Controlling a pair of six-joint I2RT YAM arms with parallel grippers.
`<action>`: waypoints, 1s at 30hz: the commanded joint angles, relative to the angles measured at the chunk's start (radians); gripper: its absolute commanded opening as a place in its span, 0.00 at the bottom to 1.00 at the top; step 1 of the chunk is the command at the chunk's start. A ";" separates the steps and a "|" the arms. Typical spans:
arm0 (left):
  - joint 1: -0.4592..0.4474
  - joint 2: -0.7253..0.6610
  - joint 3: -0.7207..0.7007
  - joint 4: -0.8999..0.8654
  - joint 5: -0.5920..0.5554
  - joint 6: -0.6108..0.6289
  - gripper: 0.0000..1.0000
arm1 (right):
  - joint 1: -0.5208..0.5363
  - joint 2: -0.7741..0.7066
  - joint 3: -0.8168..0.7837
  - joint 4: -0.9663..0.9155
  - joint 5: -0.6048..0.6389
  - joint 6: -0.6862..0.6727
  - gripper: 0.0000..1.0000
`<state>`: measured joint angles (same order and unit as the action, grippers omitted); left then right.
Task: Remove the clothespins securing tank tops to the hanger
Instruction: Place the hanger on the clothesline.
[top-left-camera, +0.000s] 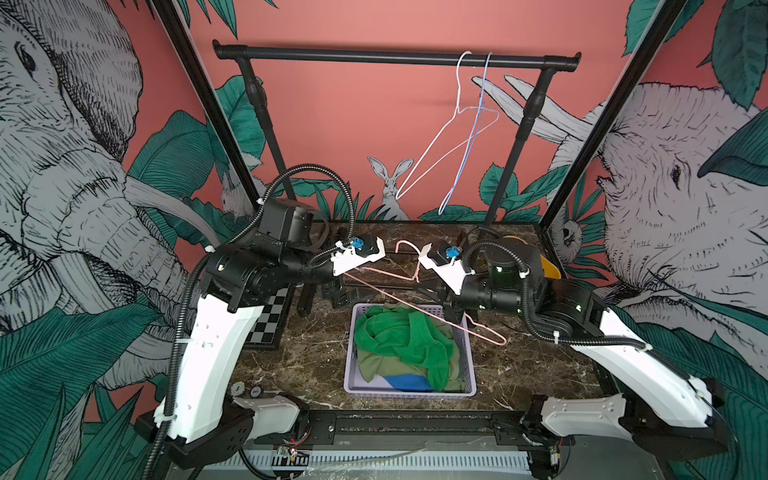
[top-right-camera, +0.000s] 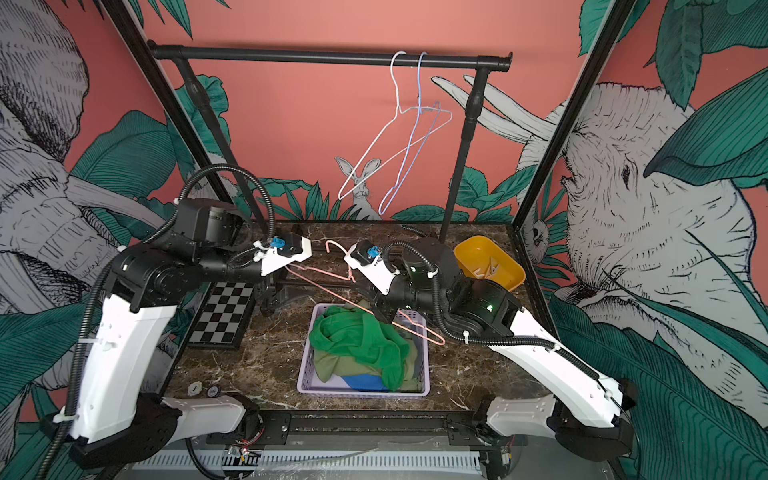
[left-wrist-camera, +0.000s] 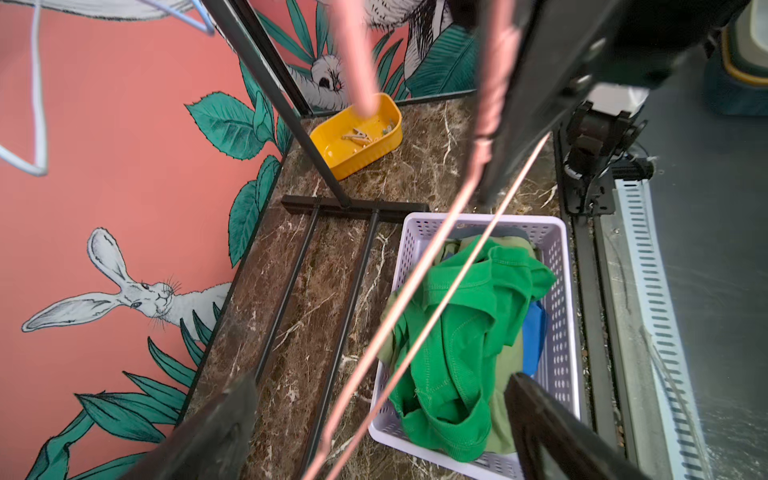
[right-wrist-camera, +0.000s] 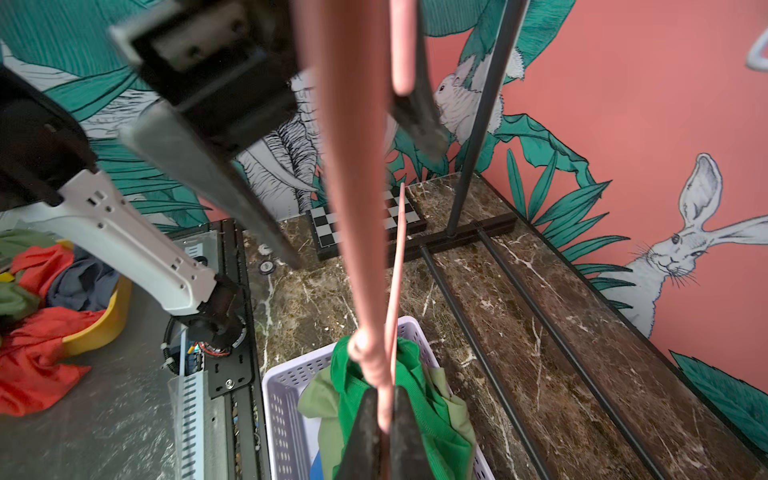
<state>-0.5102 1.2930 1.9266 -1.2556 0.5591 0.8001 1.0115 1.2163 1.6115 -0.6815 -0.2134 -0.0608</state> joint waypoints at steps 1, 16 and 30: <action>-0.004 -0.009 -0.019 -0.013 0.003 0.063 0.92 | 0.020 -0.010 0.047 -0.046 -0.022 -0.035 0.00; -0.004 -0.020 -0.065 -0.173 0.125 0.173 0.26 | 0.032 0.042 0.166 -0.153 -0.065 -0.078 0.00; -0.004 -0.027 0.032 -0.293 -0.001 0.282 0.00 | 0.030 0.065 0.250 -0.326 -0.029 -0.114 0.36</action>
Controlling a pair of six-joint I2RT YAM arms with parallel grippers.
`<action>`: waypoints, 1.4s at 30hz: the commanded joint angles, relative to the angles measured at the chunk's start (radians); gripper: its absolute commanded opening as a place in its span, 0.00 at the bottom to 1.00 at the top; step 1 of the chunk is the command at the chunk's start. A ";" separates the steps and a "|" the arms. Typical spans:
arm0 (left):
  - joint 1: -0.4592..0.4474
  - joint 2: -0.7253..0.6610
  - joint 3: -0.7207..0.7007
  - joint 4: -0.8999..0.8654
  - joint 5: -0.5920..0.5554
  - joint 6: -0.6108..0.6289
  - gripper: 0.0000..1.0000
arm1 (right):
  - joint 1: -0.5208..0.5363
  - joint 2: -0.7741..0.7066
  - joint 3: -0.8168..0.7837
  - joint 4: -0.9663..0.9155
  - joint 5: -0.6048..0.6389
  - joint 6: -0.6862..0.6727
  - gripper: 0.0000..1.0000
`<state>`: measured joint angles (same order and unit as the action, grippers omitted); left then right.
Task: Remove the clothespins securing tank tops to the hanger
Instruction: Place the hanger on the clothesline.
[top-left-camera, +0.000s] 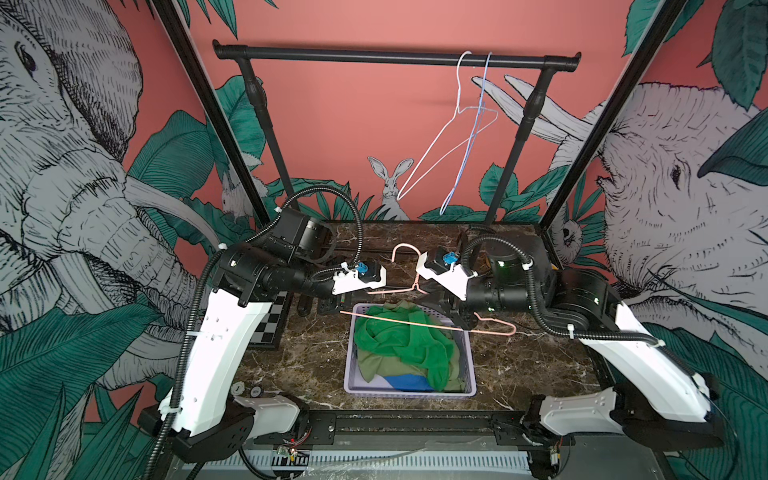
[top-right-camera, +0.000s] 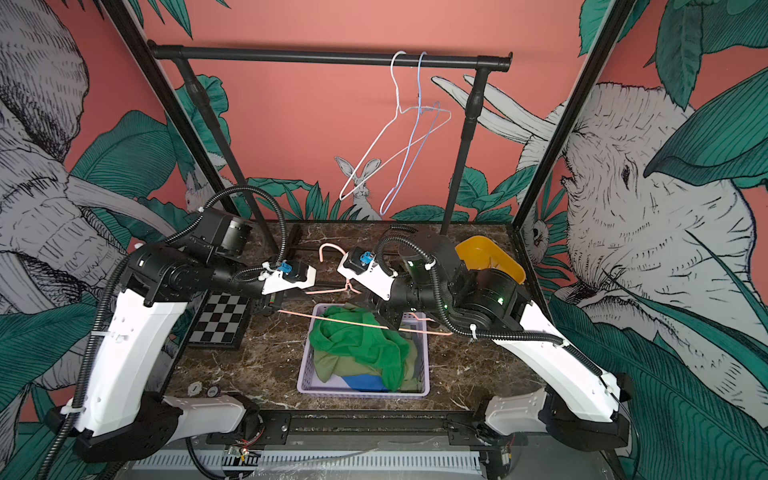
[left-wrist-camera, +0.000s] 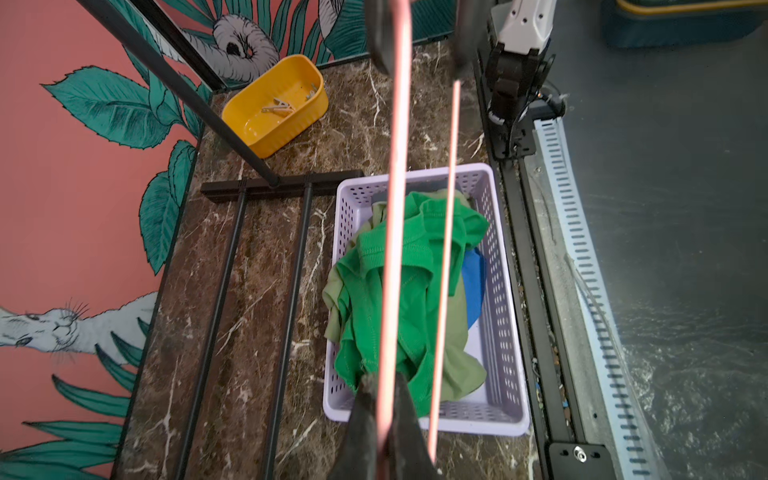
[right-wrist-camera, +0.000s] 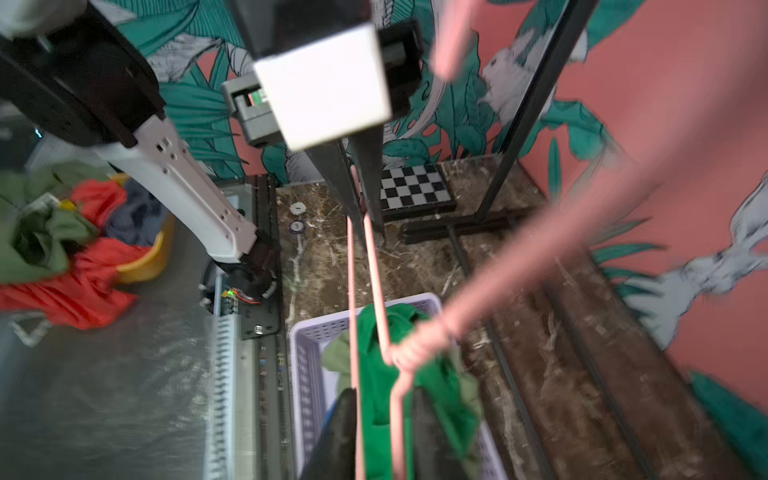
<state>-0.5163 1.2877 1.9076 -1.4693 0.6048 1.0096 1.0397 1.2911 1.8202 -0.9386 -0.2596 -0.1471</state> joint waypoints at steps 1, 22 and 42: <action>0.002 -0.023 0.066 -0.095 -0.048 0.083 0.00 | 0.001 -0.014 0.047 -0.086 0.036 -0.034 0.40; 0.002 -0.049 0.156 -0.258 -0.016 0.195 0.00 | -0.140 -0.156 -0.065 -0.297 0.134 0.041 0.64; 0.002 0.000 0.239 -0.332 0.066 0.197 0.00 | -0.140 -0.171 -0.167 -0.277 0.227 0.045 0.53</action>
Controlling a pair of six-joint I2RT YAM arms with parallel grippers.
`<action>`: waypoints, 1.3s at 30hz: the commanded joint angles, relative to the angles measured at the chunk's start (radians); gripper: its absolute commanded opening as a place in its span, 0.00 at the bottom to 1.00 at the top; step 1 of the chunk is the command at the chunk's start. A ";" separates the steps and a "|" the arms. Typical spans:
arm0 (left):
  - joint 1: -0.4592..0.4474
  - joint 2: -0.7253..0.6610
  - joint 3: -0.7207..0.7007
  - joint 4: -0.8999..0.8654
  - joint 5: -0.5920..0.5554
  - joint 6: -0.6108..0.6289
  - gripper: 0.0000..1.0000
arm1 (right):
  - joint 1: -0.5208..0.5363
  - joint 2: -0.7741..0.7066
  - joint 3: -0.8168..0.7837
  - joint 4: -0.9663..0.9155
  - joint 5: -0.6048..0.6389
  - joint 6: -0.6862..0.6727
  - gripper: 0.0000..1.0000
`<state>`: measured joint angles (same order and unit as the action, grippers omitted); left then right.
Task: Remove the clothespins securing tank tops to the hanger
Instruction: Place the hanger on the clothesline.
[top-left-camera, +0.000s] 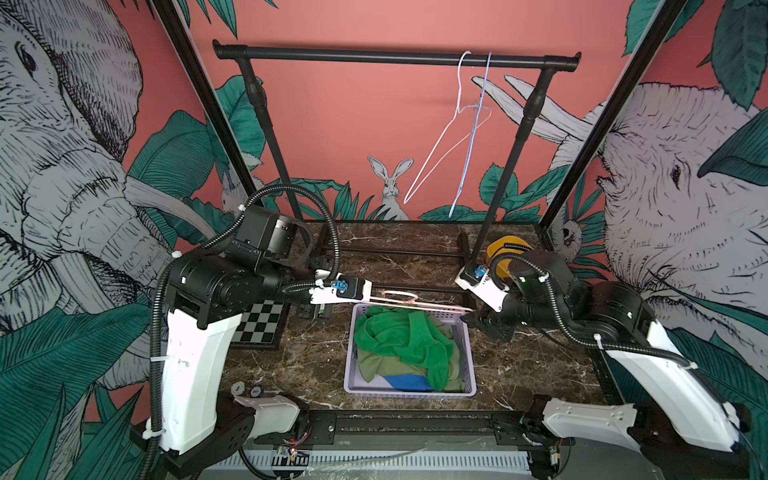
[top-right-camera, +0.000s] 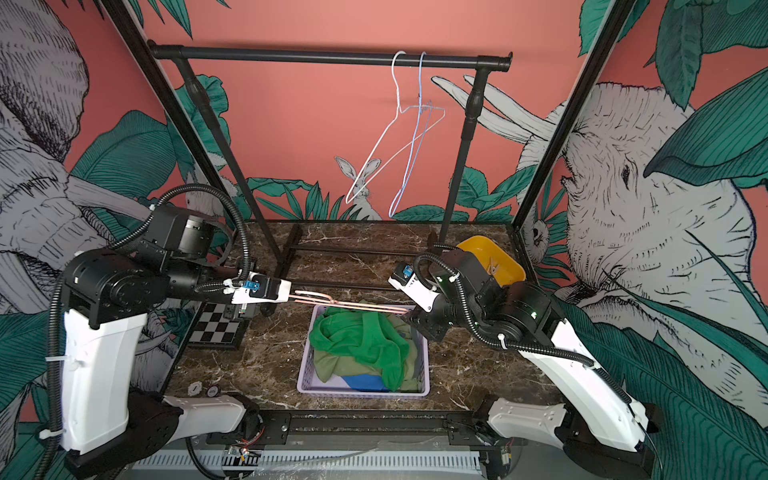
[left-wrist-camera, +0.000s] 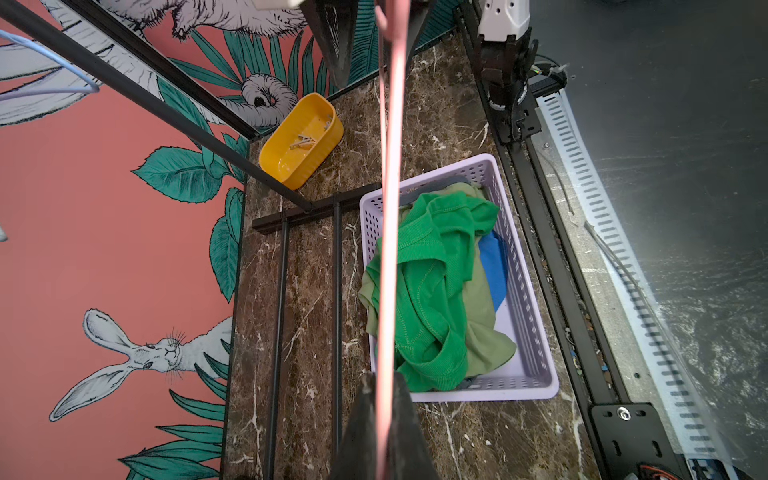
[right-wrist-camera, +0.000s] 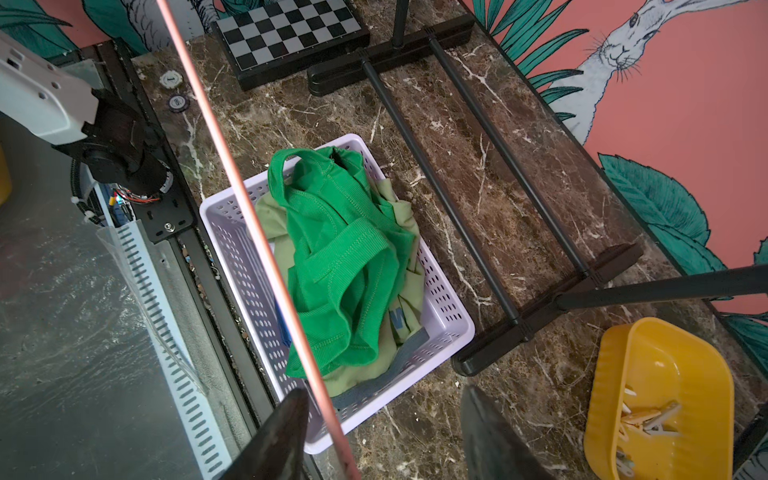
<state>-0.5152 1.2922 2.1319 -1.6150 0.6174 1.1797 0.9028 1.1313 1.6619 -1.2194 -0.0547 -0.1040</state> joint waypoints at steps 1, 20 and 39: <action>0.001 -0.004 0.016 -0.185 0.053 0.024 0.00 | -0.003 -0.009 -0.011 0.001 0.025 0.001 0.50; 0.001 0.062 -0.039 0.155 0.017 -0.211 0.88 | -0.002 -0.021 -0.007 -0.007 -0.033 -0.002 0.00; 0.069 -0.113 -0.064 0.726 -0.890 -0.618 0.99 | 0.024 0.117 0.211 0.141 -0.114 0.225 0.00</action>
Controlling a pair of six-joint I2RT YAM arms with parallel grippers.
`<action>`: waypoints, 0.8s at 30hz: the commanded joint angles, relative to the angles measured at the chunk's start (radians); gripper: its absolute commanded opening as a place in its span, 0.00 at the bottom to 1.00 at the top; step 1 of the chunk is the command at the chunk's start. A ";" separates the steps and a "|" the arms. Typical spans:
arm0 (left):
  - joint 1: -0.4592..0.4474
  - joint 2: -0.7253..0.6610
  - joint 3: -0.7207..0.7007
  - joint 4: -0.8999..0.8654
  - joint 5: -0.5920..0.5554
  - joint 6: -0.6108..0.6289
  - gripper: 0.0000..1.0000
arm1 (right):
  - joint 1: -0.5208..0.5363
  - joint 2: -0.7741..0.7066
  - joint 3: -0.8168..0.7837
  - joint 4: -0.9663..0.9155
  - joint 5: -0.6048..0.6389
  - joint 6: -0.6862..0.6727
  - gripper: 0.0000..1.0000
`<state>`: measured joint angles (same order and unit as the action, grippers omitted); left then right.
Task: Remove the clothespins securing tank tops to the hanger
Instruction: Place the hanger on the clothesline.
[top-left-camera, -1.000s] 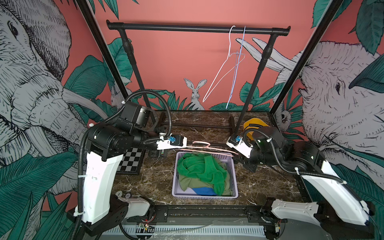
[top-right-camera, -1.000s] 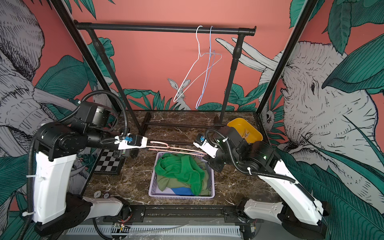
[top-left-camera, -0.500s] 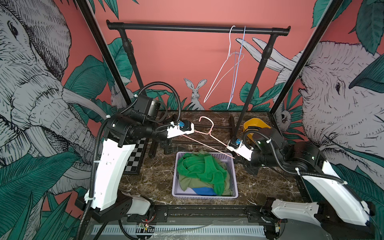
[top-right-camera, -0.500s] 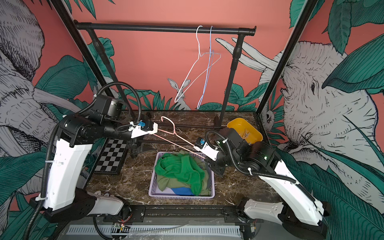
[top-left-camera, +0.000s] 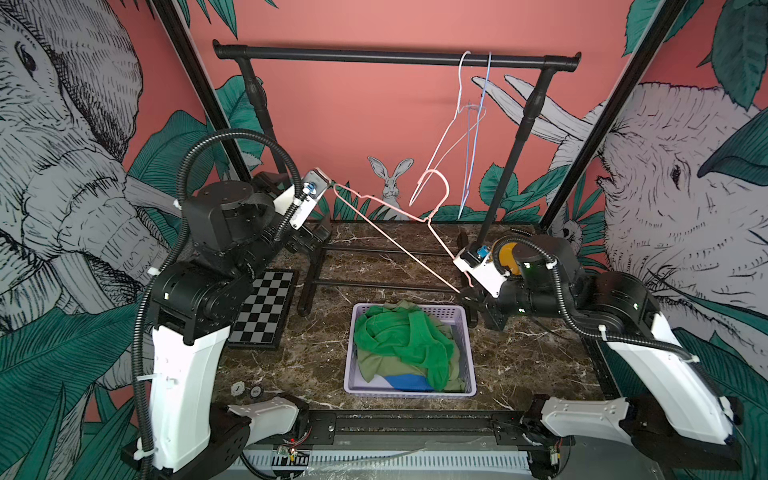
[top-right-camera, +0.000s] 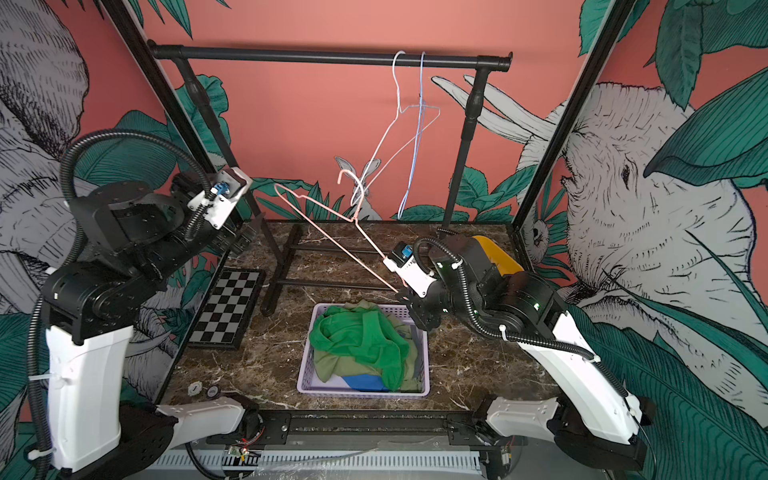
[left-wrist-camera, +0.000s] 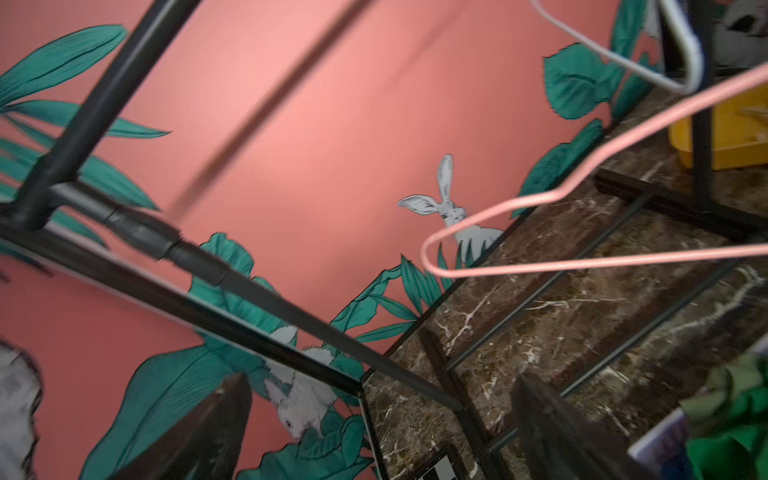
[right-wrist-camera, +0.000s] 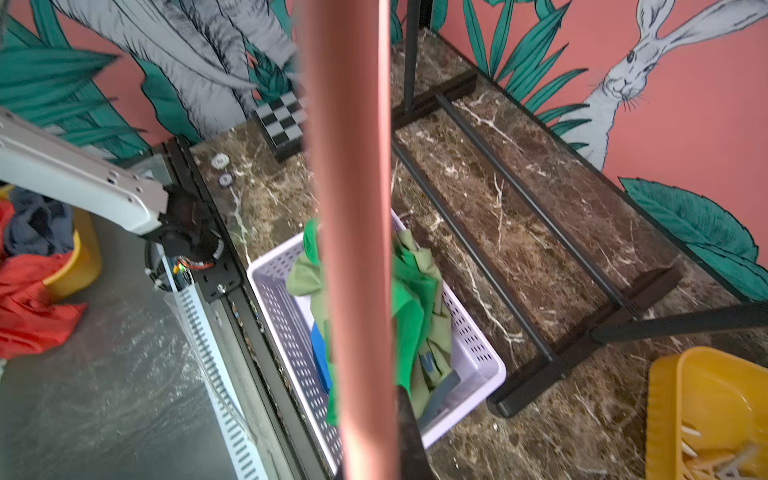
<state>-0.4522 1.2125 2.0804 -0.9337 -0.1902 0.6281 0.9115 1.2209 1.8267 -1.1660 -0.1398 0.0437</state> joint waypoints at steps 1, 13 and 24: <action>0.006 -0.043 -0.018 0.026 -0.054 -0.071 0.99 | 0.027 0.053 0.077 0.092 -0.016 0.094 0.00; 0.010 -0.127 -0.158 -0.060 0.077 -0.089 0.99 | 0.164 0.425 0.461 0.163 0.294 0.355 0.00; 0.012 -0.199 -0.256 -0.071 0.138 -0.112 0.99 | 0.166 0.827 0.964 0.232 0.463 0.387 0.00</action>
<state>-0.4461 1.0500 1.8339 -0.9962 -0.0780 0.5381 1.0733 2.0258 2.7182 -0.9966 0.2268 0.4122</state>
